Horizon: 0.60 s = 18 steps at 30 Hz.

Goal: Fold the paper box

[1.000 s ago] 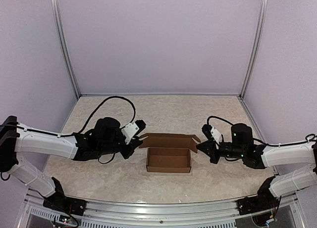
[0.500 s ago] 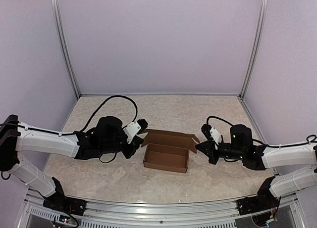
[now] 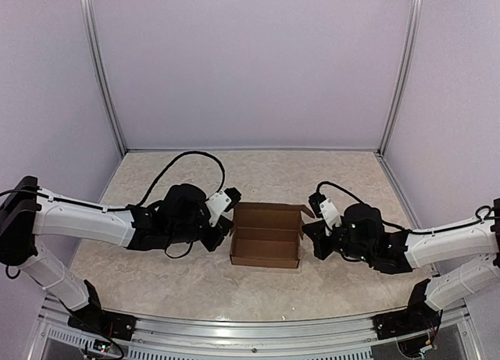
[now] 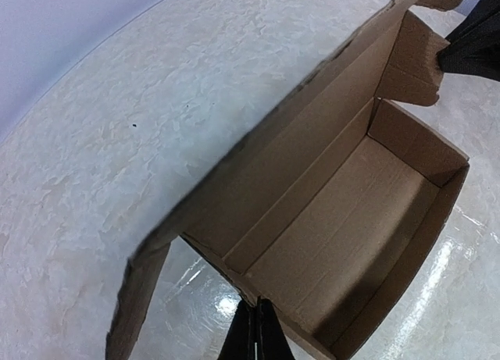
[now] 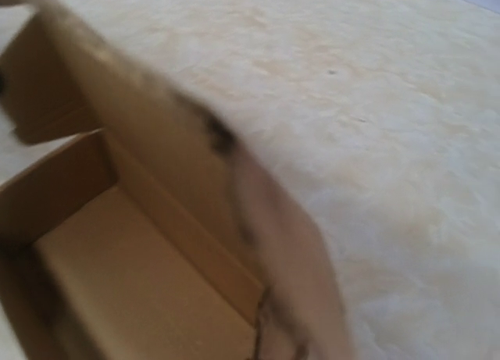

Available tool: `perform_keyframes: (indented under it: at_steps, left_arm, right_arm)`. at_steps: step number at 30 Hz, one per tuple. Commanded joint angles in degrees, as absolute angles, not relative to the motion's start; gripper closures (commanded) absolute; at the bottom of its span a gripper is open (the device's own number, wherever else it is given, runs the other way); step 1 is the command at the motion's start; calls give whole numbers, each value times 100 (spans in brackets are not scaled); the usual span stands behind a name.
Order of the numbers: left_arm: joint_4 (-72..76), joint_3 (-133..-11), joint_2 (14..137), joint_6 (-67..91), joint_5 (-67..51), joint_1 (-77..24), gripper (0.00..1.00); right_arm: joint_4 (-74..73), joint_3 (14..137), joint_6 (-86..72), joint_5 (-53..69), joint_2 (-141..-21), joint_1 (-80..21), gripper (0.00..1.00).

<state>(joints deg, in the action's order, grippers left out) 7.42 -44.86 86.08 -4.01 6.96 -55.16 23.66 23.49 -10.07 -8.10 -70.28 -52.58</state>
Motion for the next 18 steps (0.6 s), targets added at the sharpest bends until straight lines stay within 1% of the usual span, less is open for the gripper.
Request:
perform_keyframes:
  at_steps: [1,10,18]
  left_arm:
    - [784,-4603,8716,-142,710,-5658,100]
    - [822,-4748,8975,500,1060,-5838,100]
    - [696,-4944,9061,739,1058,-5893,100]
  right_arm:
    - [2507,2645,-1567,-1880,-7364,-5581,100]
    - [2771,2760,-1834,-2691,-7892,-6121,100]
    - [2697,2704,-1942,-3092,-7967,-6389,100]
